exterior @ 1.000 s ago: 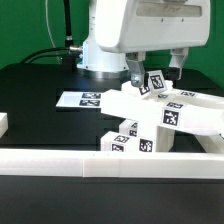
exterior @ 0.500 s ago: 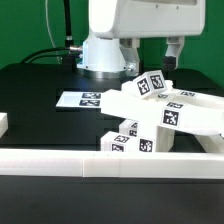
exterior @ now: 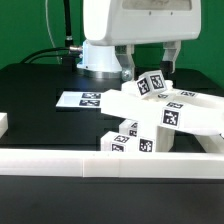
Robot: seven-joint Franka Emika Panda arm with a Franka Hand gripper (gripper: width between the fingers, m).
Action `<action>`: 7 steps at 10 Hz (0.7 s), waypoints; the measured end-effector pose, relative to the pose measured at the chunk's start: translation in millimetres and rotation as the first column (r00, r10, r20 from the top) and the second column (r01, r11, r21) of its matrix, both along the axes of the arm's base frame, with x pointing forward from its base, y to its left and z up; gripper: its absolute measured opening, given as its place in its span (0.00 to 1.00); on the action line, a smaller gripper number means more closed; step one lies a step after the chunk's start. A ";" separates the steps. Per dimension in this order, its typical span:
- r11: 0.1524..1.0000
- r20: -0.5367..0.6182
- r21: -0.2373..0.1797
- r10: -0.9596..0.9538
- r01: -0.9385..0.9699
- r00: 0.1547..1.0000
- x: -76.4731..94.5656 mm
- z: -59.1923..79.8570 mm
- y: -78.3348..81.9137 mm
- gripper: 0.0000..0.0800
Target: Assemble chair
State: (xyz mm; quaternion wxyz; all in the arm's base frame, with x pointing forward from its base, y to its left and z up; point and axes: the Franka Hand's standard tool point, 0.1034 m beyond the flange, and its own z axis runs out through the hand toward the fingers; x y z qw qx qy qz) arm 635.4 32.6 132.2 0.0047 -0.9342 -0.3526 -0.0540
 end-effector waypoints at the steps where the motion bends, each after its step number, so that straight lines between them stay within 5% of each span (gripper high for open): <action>1: 1.000 0.000 -0.003 -0.001 0.001 1.000 0.0 0.0 1.4 0.81; 7: 1.000 0.060 0.006 0.002 -0.002 0.998 7.2 0.9 -12.1 0.81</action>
Offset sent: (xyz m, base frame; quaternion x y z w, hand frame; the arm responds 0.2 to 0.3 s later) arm 0.0000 0.0000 0.0000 0.0000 0.0650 0.0000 0.9979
